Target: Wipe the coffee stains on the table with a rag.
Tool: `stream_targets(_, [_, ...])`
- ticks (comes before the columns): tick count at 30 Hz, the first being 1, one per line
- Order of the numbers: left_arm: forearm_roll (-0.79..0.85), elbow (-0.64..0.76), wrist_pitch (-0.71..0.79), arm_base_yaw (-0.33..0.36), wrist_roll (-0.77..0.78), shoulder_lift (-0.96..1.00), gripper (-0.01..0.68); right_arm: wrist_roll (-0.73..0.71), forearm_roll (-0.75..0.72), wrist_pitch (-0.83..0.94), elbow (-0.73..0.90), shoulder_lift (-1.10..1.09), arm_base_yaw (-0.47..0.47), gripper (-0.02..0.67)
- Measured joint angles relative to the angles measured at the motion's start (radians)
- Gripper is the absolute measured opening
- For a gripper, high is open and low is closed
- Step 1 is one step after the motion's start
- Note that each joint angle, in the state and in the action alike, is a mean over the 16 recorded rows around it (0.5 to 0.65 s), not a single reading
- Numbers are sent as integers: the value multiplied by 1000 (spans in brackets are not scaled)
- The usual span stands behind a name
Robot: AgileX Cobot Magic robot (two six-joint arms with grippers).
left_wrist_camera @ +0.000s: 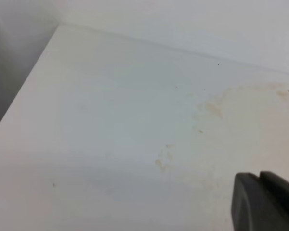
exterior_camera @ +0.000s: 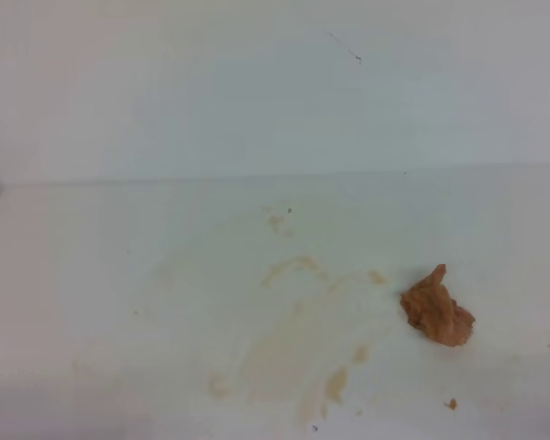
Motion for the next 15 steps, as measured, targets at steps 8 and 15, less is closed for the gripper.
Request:
stream_targets(8, [0,0,0,0,0,0,1,0,0,-1,0,0,0,2])
stream_targets(15, [0,0,0,0,0,0,1,0,0,-1,0,0,0,3])
